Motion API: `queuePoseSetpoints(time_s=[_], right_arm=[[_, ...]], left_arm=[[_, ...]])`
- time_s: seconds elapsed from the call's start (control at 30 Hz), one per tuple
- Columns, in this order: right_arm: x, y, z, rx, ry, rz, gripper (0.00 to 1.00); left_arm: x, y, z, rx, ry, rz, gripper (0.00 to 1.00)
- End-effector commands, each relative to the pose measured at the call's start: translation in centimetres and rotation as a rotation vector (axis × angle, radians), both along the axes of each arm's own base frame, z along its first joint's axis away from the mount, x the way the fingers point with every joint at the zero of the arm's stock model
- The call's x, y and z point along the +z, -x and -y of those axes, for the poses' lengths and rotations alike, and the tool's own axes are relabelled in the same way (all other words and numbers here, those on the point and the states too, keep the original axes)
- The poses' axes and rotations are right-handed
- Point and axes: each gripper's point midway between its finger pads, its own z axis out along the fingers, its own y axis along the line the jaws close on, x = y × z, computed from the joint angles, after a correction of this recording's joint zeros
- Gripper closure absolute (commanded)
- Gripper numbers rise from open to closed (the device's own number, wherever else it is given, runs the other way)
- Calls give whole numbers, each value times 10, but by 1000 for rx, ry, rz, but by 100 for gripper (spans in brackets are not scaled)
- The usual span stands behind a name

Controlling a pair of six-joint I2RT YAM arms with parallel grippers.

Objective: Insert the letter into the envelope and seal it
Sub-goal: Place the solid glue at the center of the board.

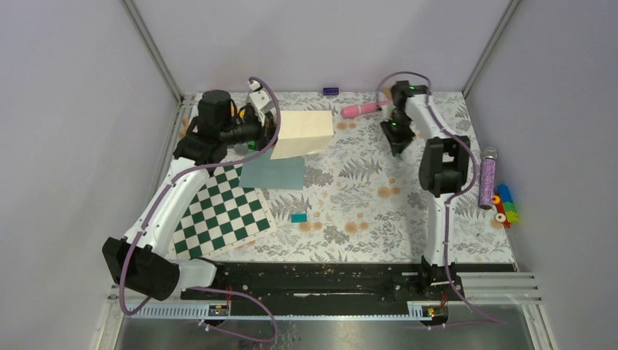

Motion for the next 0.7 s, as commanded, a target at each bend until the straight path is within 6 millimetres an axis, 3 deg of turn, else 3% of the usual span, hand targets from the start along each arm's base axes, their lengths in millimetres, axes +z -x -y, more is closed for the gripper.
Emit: queuePoseSetpoints(time_s=[0.0,0.13,0.3,0.47,0.67], right_arm=[[30,-17,-71,293,-30,76,92],[28,-22,-117,521,-27,80,91],[19,-20,-150,707,-43,95,91],[6,-8,-168,836,-34,66,89],[-13,9,-182,930,-2,10,87]], left_arm=[[35,-1,-18,40,82,83,100],[49,-7,-39,104,129,103,100],[67,-9,-62,147,182,116,100],[75,-2,-68,118,205,125,100],[71,-4,-68,121,212,128,100]])
